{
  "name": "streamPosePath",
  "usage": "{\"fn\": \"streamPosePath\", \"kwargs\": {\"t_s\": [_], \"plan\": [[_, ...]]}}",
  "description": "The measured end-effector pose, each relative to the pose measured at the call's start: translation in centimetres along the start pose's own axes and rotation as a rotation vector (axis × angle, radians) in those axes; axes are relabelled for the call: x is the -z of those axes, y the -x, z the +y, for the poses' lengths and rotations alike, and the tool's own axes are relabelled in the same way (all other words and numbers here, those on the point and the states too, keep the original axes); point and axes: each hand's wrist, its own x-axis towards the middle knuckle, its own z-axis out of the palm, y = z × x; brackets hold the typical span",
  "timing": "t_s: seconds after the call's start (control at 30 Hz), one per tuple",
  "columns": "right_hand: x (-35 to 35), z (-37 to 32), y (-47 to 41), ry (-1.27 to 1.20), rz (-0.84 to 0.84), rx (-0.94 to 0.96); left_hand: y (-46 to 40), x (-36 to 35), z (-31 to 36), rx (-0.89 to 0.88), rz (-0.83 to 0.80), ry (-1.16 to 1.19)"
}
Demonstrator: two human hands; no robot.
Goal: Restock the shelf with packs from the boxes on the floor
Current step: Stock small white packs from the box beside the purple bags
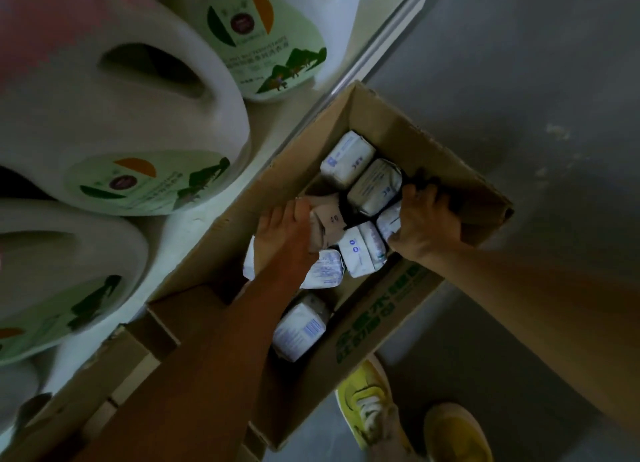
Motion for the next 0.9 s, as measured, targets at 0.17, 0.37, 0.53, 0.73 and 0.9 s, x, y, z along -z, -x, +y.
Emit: {"fn": "streamPosePath", "kwargs": {"t_s": [0.17,0.37,0.53,0.73,0.9], "plan": [[3.6,0.6,4.4,-0.085,0.045,0.067,2.4,4.9,1.4,0.371,-0.142,0.362],[8.7,2.2,11.2,-0.301,0.094,0.329,7.0,12.2,4.2,0.815,-0.116,0.861],[15.6,2.8,17.3,-0.358,0.178,0.540,9.7,19.5,5.7,0.996,-0.029,1.093],[25.2,3.1,24.2,-0.620,0.230,0.507,12.5,31.0,7.1,1.026,0.066,1.322],[33.0,1.0,28.9,-1.113,-0.021,0.174,15.8,39.9,7.0,1.012,0.220,1.438]]}}
